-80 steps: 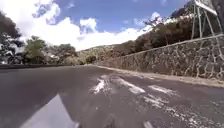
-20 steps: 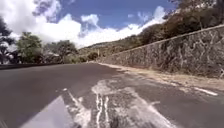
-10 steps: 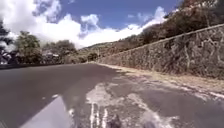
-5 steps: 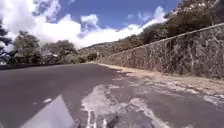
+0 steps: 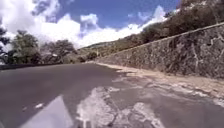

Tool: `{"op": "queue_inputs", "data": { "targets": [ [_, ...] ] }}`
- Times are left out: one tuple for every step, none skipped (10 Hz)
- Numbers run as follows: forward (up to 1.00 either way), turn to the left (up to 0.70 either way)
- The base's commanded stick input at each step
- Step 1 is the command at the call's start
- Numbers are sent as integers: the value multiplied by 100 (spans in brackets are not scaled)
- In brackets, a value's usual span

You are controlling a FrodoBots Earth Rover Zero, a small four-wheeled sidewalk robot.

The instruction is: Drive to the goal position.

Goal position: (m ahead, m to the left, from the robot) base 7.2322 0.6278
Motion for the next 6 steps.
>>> {"op": "queue_inputs", "data": {
  "targets": [
    [45,27],
    [45,0],
    [45,0],
    [45,0],
    [45,0],
    [45,0]
  ]
}}
